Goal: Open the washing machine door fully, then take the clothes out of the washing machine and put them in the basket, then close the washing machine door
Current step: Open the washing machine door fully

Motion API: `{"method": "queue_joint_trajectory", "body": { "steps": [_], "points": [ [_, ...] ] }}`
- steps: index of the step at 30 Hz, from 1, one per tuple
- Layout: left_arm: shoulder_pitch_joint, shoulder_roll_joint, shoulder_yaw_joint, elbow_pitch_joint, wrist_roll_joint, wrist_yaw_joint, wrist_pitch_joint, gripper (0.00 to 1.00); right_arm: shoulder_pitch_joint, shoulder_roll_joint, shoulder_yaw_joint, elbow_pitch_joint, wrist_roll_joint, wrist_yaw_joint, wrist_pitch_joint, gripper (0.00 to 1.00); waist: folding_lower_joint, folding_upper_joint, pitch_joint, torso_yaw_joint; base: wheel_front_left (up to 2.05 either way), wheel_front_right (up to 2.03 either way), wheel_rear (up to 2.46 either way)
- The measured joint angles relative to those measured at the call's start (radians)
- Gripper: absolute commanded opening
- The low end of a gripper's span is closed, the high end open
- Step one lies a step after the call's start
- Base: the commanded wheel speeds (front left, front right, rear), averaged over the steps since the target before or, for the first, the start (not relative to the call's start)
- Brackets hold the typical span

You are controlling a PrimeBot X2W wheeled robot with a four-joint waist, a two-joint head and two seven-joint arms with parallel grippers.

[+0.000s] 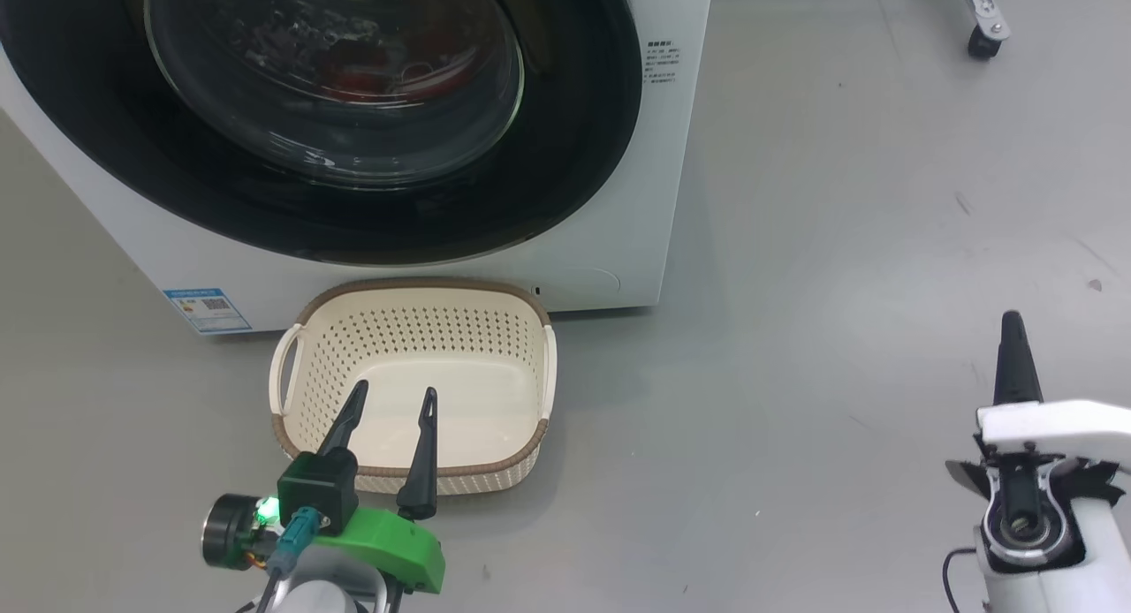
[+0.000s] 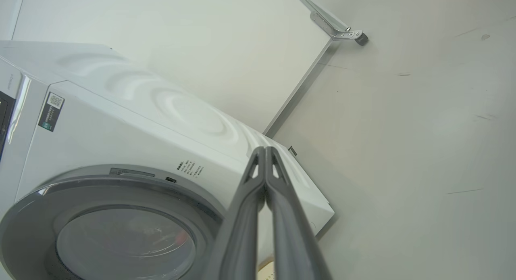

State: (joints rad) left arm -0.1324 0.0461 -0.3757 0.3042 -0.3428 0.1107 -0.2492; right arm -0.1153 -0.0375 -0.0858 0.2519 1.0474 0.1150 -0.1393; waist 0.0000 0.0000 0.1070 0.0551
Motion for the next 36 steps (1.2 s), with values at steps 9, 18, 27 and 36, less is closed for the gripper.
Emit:
{"method": "queue_joint_trajectory", "body": {
  "steps": [9,18,27,36],
  "points": [
    [-0.059,-0.001,-0.029,-0.053,-0.007,0.0,0.0,1.0,-0.195,-0.004,-0.077,0.001,0.287,0.0,0.163,0.0,0.0,0.0,0.079,0.027,0.0,0.0,0.0],
    [-0.119,-0.002,-0.053,-0.099,-0.014,0.003,-0.003,1.0,-0.39,-0.021,-0.095,0.002,0.419,-0.007,0.316,0.0,0.0,0.0,0.168,0.063,0.0,0.0,0.0],
    [-0.161,-0.004,-0.084,-0.132,-0.042,0.008,-0.003,1.0,-0.576,-0.097,-0.043,0.029,0.45,-0.058,0.472,0.0,0.0,0.0,0.26,0.108,0.0,0.0,0.0],
    [-0.196,-0.005,-0.107,-0.153,-0.055,0.008,-0.003,1.0,-0.723,-0.157,0.001,0.059,0.453,-0.111,0.565,0.0,0.0,0.0,0.33,0.152,0.0,0.0,0.0]
  ]
}}
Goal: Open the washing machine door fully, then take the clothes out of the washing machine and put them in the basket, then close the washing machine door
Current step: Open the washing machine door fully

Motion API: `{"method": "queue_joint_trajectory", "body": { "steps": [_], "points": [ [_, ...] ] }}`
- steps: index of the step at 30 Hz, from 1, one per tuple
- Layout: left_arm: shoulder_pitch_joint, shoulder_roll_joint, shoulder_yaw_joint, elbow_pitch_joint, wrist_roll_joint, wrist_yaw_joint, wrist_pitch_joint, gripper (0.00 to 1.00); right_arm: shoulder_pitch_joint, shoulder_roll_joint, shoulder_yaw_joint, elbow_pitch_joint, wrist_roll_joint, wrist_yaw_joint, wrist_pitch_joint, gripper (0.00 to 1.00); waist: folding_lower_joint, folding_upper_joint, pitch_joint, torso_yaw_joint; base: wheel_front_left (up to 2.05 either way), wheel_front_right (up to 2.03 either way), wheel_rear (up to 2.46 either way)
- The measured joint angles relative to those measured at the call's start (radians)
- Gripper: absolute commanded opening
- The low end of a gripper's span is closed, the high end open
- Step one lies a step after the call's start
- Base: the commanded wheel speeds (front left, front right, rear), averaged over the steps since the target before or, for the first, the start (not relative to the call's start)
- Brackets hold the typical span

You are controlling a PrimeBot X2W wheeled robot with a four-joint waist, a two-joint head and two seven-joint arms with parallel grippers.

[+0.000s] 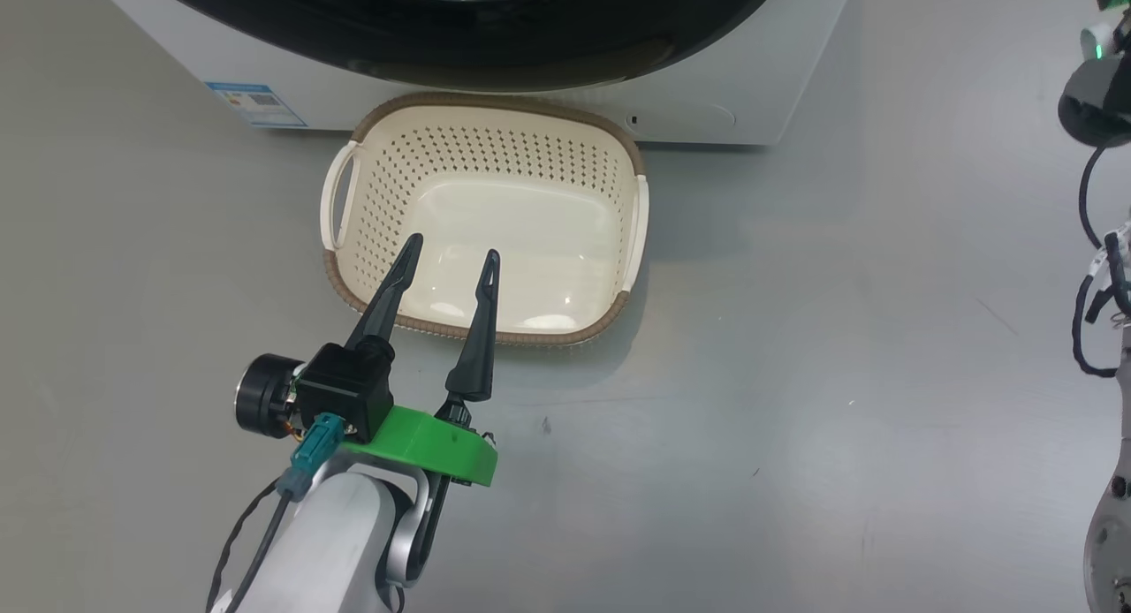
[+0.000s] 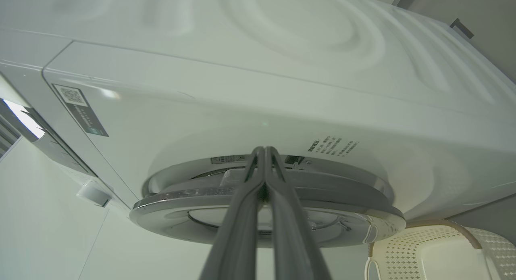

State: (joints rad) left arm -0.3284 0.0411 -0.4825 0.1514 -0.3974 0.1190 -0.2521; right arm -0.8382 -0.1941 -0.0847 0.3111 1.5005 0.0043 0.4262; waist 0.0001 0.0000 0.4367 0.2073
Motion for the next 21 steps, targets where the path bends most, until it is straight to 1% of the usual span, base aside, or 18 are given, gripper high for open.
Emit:
{"method": "queue_joint_trajectory", "body": {
  "steps": [3,12,13,21],
  "points": [
    [-0.007,-0.001,-0.004,-0.005,-0.002,0.0,0.0,1.0,-0.043,-0.016,0.02,0.013,-0.016,-0.016,0.021,0.0,0.0,0.0,0.021,0.016,0.0,0.0,0.0],
    [-0.03,-0.003,-0.028,-0.013,-0.015,0.0,0.0,1.0,-0.151,-0.042,0.078,0.053,-0.051,-0.028,0.076,0.0,0.0,0.0,0.067,0.075,0.0,0.0,0.0],
    [-0.032,-0.003,-0.03,-0.014,-0.016,0.0,0.0,1.0,-0.163,-0.042,0.082,0.055,-0.051,-0.034,0.08,0.0,0.0,0.0,0.071,0.081,0.0,0.0,0.0],
    [-0.036,-0.004,-0.028,-0.024,-0.016,0.0,0.0,1.0,-0.248,-0.041,0.127,0.082,-0.069,-0.035,0.116,0.0,0.0,0.0,0.102,0.118,0.0,0.0,0.0]
  ]
}}
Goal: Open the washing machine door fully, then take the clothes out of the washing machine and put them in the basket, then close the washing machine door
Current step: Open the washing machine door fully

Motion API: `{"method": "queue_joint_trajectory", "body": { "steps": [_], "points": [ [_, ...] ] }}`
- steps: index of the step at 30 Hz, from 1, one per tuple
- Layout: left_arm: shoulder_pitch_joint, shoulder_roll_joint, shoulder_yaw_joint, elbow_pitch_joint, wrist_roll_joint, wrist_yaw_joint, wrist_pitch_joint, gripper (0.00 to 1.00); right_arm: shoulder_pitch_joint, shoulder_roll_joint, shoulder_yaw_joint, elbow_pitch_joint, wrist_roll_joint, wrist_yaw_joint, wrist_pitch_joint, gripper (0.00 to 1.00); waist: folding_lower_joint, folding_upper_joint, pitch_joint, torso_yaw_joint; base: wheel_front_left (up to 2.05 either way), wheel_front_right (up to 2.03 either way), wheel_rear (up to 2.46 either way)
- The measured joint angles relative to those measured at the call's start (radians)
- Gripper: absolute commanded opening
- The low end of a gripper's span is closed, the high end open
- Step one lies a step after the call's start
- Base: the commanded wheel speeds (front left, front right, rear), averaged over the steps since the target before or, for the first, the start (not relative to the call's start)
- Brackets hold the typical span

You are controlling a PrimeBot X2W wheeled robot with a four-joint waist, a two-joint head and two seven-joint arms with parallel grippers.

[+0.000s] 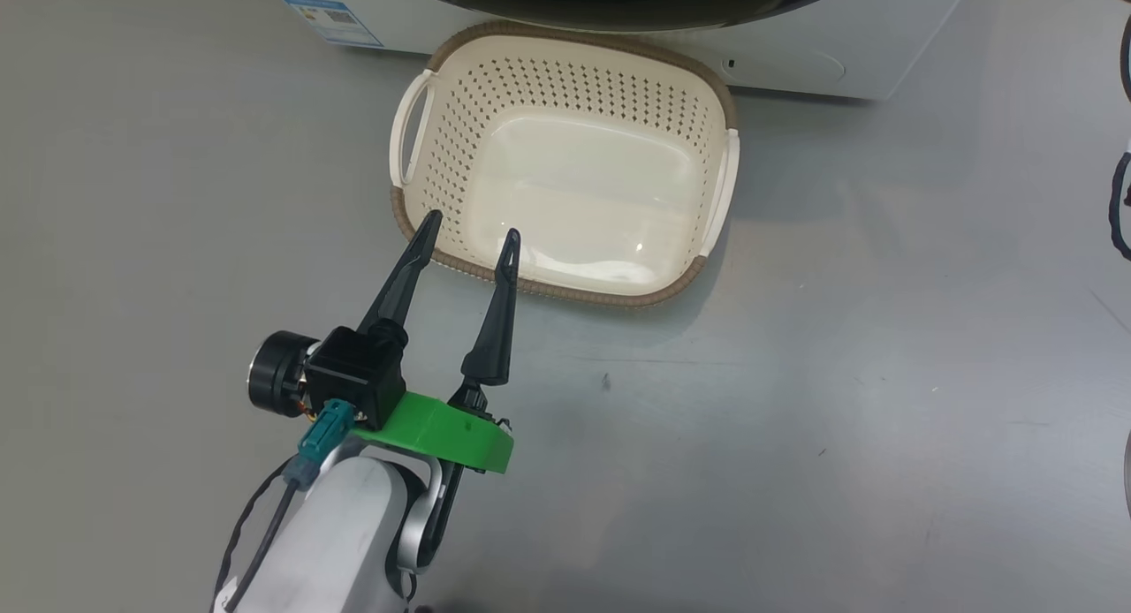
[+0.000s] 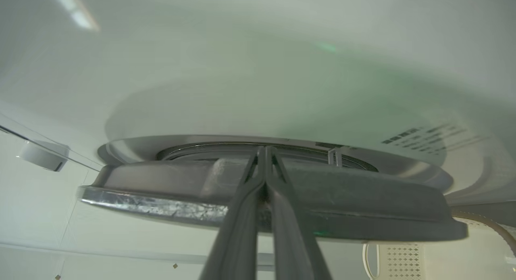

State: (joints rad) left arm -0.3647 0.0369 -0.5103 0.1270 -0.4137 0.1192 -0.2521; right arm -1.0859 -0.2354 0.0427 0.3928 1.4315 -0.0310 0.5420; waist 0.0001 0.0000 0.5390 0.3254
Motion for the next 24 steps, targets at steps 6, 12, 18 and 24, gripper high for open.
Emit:
{"method": "queue_joint_trajectory", "body": {
  "steps": [6,12,18,24],
  "points": [
    [-0.005,-0.002,0.005,0.0,0.0,0.0,0.0,1.0,-0.02,0.007,0.002,0.037,0.001,0.002,0.008,0.0,0.0,0.0,0.014,0.015,0.0,0.0,0.0],
    [-0.005,-0.003,0.011,-0.002,0.0,0.0,0.0,1.0,-0.042,0.006,0.007,0.068,0.002,0.004,0.03,0.0,0.0,0.0,0.017,0.02,0.0,0.0,0.0],
    [-0.005,-0.004,0.012,-0.002,0.0,0.0,0.0,1.0,-0.056,0.005,0.007,0.092,0.012,0.012,0.05,0.0,0.0,0.0,0.019,0.022,0.0,0.0,0.0],
    [-0.006,-0.004,0.012,-0.005,-0.01,0.0,0.0,1.0,-0.058,0.001,0.005,0.119,0.044,0.012,0.087,0.0,0.0,0.0,0.018,0.022,0.0,0.0,0.0]
  ]
}}
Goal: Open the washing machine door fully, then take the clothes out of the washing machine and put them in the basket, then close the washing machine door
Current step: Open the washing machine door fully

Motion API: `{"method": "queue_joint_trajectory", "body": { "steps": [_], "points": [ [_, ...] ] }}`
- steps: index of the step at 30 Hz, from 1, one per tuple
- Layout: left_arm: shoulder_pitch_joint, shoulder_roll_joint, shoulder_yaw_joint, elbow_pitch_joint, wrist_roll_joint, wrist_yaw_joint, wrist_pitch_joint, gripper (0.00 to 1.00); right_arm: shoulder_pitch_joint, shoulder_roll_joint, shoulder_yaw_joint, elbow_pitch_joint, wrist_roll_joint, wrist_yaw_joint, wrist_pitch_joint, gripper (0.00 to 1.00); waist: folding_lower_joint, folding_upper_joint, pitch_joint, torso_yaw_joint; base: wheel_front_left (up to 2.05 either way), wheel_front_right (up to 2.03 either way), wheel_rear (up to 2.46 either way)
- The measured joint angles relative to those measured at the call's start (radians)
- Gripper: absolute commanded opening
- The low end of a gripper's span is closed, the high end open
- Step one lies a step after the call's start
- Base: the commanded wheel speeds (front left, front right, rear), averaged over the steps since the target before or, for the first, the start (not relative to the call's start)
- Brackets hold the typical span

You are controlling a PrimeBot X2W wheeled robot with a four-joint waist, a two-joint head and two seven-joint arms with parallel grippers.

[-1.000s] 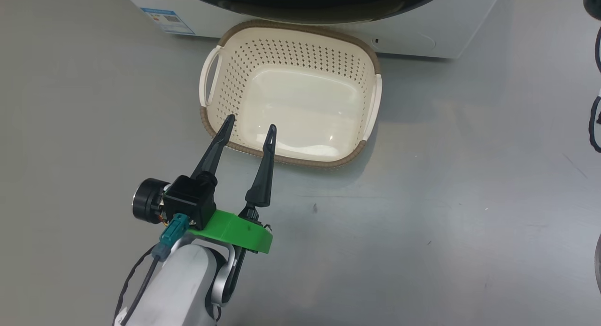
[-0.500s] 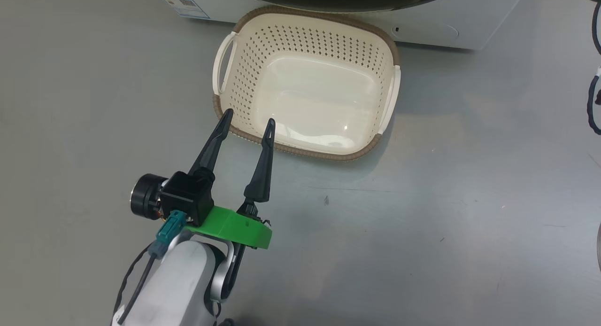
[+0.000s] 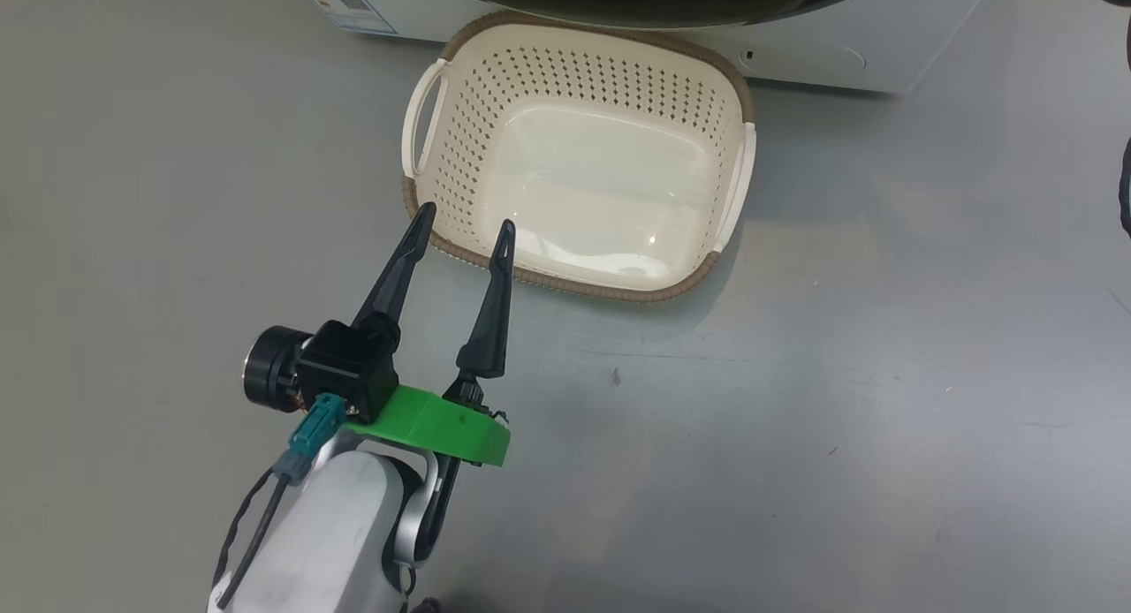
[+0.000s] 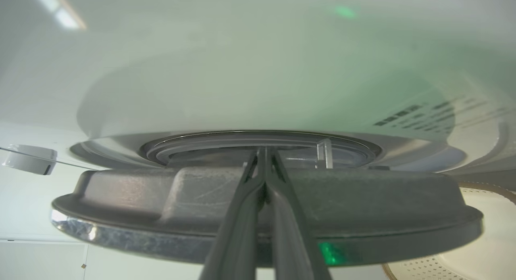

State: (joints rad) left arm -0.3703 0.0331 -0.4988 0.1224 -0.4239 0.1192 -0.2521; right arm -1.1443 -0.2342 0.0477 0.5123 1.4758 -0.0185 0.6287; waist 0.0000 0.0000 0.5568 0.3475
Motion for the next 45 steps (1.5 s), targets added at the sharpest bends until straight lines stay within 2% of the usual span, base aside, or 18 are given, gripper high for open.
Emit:
{"method": "queue_joint_trajectory", "body": {
  "steps": [8,26,45],
  "points": [
    [0.0,0.0,0.009,0.004,0.0,0.0,0.0,1.0,0.004,-0.002,0.002,0.041,0.038,0.018,0.062,0.0,0.0,0.0,-0.013,-0.007,0.0,0.0,0.0],
    [0.004,0.0,0.021,0.056,0.005,0.0,0.0,1.0,0.141,0.049,0.021,0.091,0.121,0.096,0.183,0.0,0.0,0.0,-0.091,-0.039,0.0,0.0,0.0],
    [0.059,0.0,0.016,0.106,0.011,0.0,0.0,1.0,0.311,0.099,0.043,0.105,0.135,0.126,0.211,0.0,0.0,0.0,-0.213,-0.045,0.0,0.0,0.0]
  ]
}}
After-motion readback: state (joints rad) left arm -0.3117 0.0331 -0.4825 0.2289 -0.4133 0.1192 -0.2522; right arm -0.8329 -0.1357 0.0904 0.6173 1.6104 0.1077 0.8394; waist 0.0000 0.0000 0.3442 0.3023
